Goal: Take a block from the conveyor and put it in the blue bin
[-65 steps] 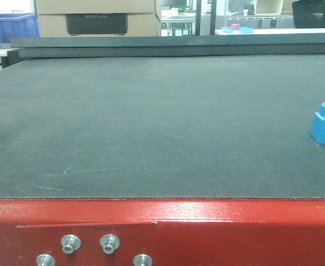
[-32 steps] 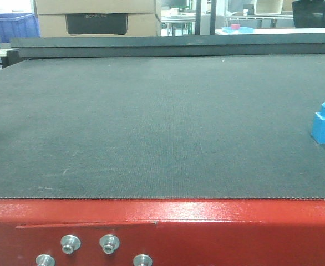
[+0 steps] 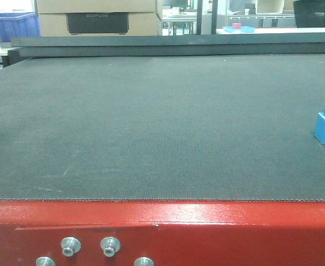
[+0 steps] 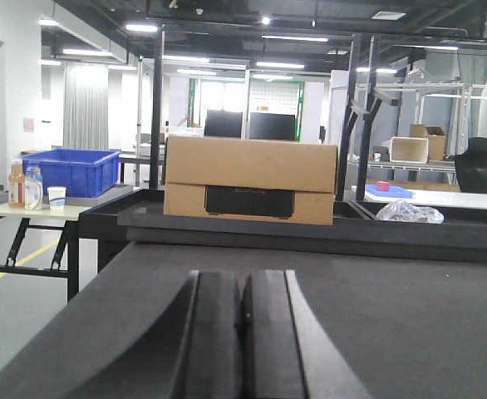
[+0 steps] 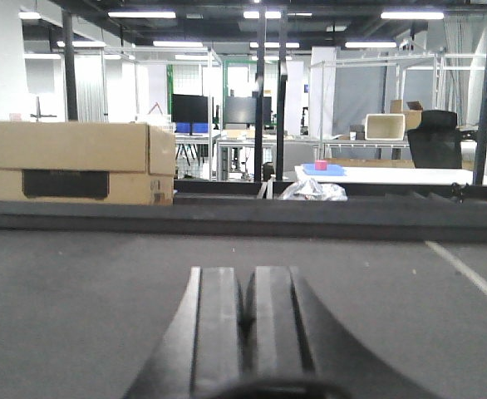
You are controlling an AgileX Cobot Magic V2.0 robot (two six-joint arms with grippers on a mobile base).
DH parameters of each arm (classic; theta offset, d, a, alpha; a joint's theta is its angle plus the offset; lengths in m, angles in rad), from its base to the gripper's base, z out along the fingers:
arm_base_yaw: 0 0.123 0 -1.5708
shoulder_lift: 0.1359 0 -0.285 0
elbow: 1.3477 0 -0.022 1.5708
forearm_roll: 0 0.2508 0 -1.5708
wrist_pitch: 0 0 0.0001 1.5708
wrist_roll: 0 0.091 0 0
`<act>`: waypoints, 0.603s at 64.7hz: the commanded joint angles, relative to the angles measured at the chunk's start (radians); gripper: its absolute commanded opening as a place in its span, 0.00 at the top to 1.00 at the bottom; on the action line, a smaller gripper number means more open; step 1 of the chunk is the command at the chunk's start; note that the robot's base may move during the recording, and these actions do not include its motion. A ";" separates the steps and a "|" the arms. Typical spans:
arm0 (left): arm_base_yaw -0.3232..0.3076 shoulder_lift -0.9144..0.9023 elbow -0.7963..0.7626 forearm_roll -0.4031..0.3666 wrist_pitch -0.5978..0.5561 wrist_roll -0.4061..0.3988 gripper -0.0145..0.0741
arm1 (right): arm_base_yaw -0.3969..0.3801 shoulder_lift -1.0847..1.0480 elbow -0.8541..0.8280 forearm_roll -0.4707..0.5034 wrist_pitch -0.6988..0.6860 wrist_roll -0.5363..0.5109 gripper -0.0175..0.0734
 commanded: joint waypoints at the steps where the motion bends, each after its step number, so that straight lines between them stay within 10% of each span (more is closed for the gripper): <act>1: -0.004 0.059 -0.133 0.036 0.135 -0.001 0.95 | -0.008 0.077 -0.118 0.003 0.124 -0.001 0.93; 23: -0.004 0.366 -0.427 0.040 0.396 -0.001 0.39 | -0.008 0.393 -0.291 0.003 0.166 -0.001 0.17; 32: -0.052 0.432 -0.431 0.054 0.392 -0.001 0.16 | -0.006 0.459 -0.293 -0.014 0.125 -0.001 0.18; 39: -0.102 0.492 -0.461 0.085 0.428 -0.001 0.17 | -0.004 0.510 -0.315 -0.014 0.177 -0.001 0.18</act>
